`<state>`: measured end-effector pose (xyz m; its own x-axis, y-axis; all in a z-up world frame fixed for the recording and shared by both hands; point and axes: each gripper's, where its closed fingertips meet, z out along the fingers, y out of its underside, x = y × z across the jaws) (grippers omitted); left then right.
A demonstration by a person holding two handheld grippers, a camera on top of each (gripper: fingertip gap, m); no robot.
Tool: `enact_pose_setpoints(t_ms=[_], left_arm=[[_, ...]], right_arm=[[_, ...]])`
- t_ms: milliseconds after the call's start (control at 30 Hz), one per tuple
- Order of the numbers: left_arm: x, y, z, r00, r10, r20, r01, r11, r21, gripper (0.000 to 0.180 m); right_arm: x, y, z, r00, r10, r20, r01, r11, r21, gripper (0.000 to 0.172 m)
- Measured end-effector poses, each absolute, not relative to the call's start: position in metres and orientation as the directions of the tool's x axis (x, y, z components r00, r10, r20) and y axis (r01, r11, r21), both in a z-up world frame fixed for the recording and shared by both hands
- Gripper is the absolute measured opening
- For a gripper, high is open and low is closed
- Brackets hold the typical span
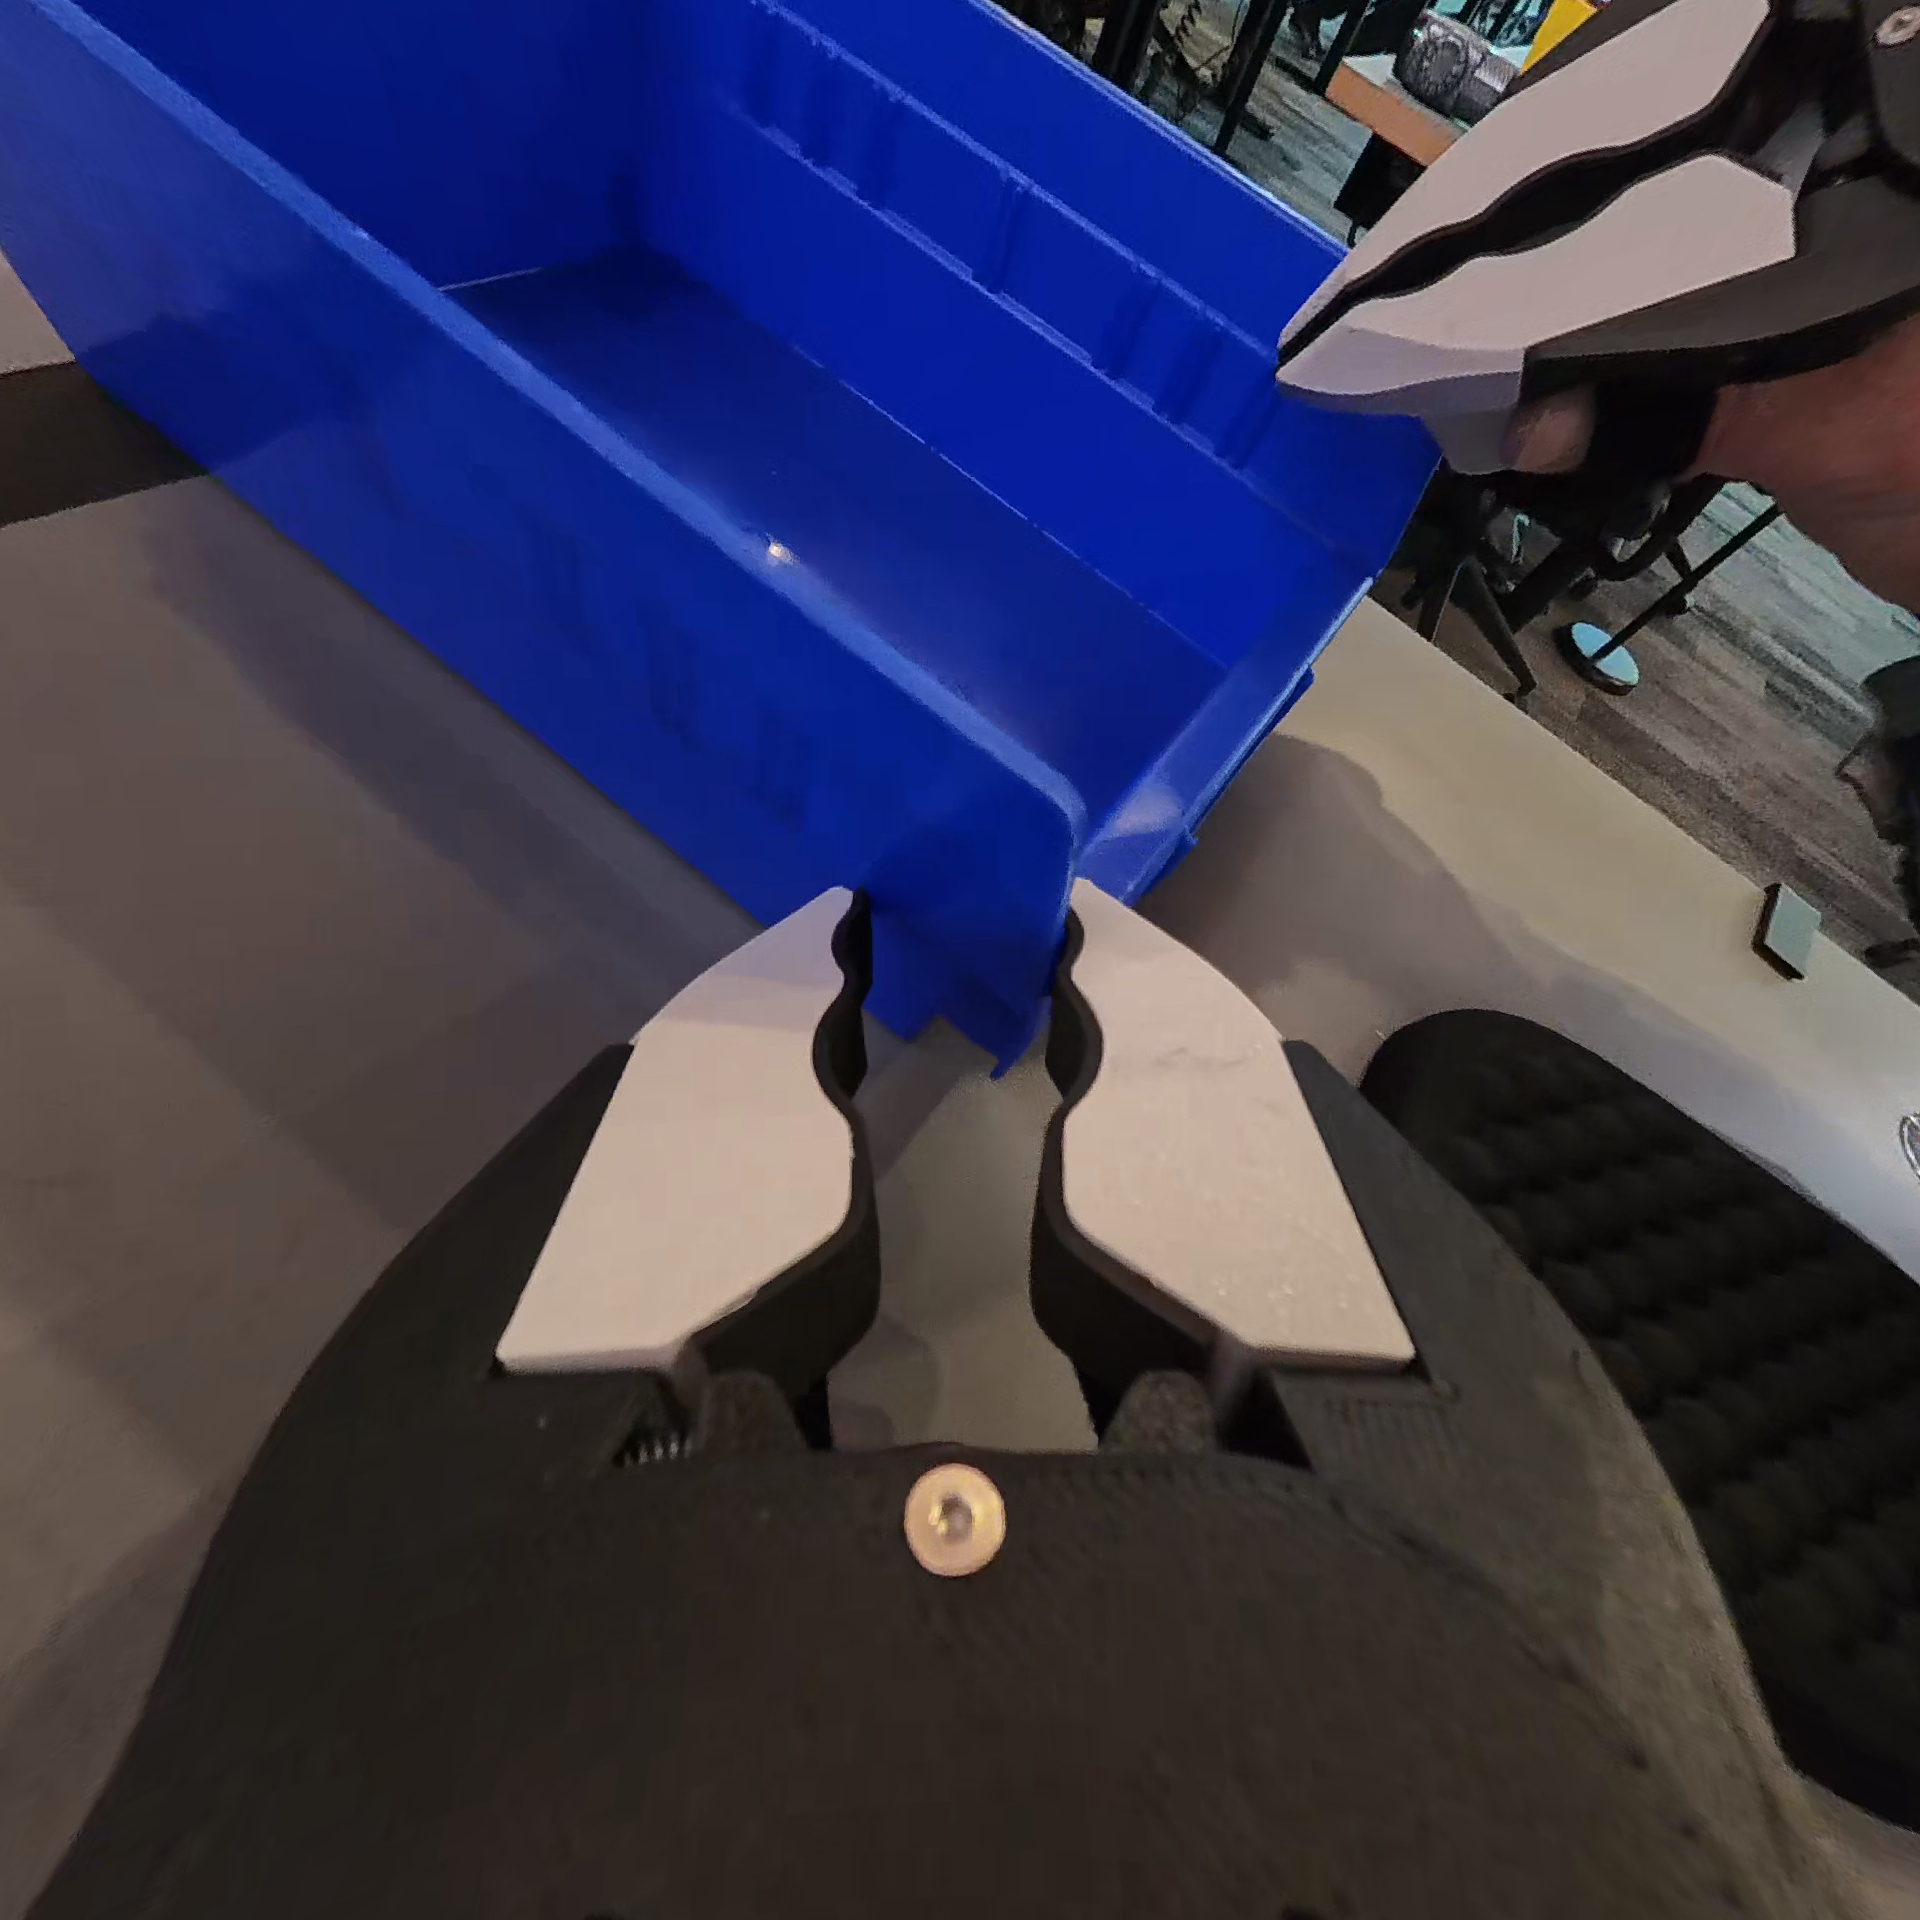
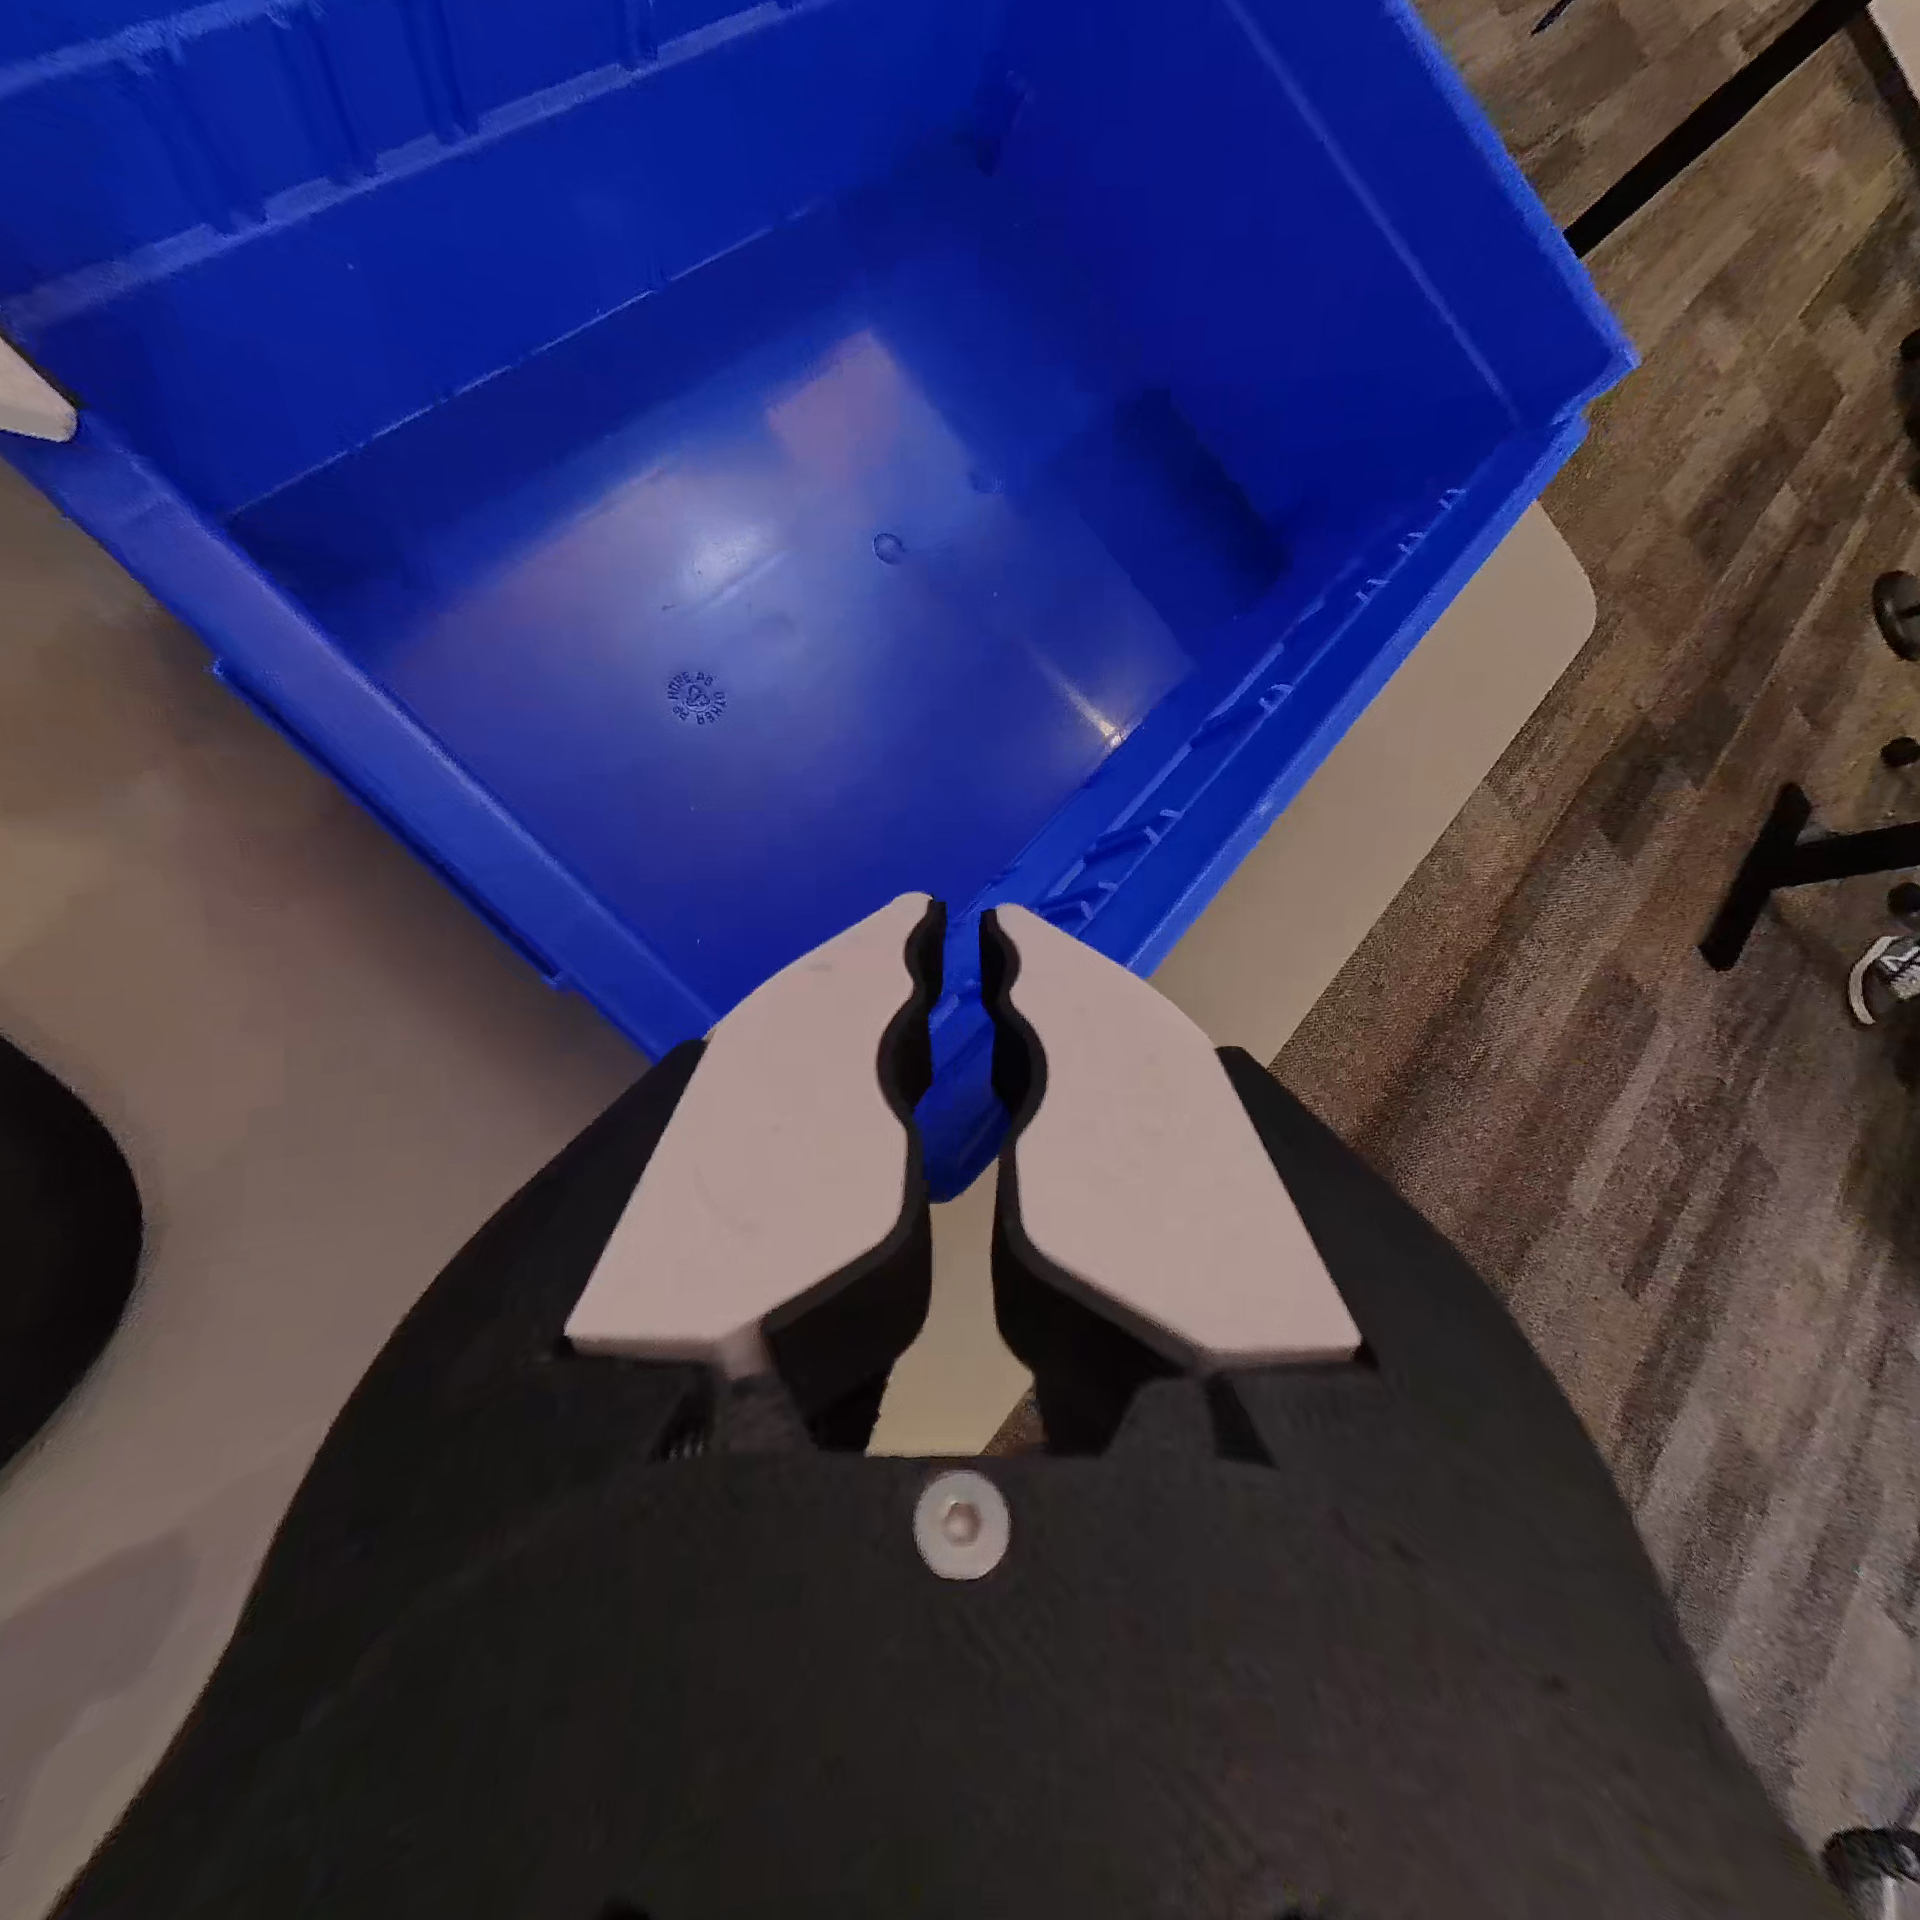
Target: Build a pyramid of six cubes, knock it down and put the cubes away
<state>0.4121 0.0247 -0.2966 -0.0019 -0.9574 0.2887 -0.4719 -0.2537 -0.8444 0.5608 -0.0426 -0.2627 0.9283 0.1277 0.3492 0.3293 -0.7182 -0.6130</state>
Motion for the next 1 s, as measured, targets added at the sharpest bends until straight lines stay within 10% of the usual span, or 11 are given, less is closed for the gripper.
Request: enact_pose_setpoints(t_ms=[433, 800, 1000], left_arm=[[0.264, 0.070, -0.267, -0.031, -0.999, -0.027, -0.438, 0.038, -0.898, 0.052], [0.104, 0.227, -0.283, 0.383, -0.906, -0.183, -0.485, -0.028, -0.874, 0.100], [0.077, 0.289, -0.280, 0.523, -0.844, -0.119, -0.404, -0.122, -0.907, 0.114]], right_arm=[[0.404, -0.063, -0.198, 0.909, 0.134, 0.396, 0.392, -0.601, -0.696, 0.044], [0.251, 0.045, -0.226, 0.974, 0.046, 0.221, 0.217, -0.467, -0.857, 0.051], [0.252, 0.116, -0.246, 0.980, -0.178, 0.087, 0.021, -0.342, -0.939, 0.104]])
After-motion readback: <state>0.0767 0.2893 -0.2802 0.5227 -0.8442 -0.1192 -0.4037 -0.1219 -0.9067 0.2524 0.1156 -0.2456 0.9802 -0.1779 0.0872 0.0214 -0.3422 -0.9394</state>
